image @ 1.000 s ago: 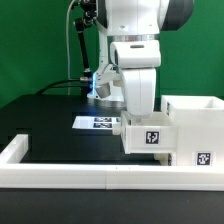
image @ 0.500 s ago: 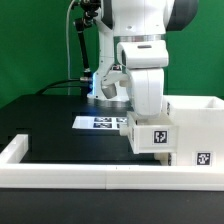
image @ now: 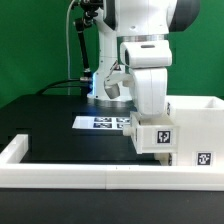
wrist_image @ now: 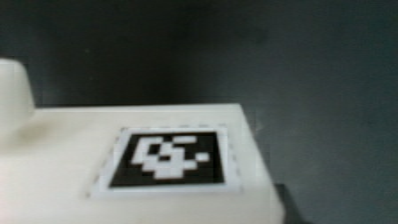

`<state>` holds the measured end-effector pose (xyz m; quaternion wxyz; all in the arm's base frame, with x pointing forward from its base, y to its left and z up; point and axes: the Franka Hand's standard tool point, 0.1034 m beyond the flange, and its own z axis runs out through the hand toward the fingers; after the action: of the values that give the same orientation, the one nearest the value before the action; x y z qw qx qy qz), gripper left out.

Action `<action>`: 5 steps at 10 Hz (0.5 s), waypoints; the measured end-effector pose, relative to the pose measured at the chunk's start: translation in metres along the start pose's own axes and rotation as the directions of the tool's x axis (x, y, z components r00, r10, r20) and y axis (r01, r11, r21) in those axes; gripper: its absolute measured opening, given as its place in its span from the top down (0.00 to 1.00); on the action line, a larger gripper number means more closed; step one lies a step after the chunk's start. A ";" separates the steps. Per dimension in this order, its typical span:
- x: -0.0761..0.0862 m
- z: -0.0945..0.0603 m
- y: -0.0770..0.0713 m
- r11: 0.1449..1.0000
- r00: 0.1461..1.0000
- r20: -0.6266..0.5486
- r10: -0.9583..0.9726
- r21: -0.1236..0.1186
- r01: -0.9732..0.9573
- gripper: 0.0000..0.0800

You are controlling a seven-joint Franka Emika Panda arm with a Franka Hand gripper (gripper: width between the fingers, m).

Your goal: Assemble drawer

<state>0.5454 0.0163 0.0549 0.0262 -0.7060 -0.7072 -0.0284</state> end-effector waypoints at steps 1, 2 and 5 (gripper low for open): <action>0.000 0.000 0.000 1.000 1.000 0.000 0.000 0.000 0.000 0.71; 0.000 0.000 0.000 1.000 1.000 0.000 0.000 0.002 0.000 0.48; 0.002 -0.004 0.001 1.000 1.000 0.001 -0.003 -0.002 0.003 0.30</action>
Offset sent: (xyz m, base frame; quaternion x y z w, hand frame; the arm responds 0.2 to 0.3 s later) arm 0.0009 0.0047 0.0037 0.0029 0.0007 0.0066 1.0000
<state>0.5465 0.0176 0.0586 0.0250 -0.7051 -0.7081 -0.0287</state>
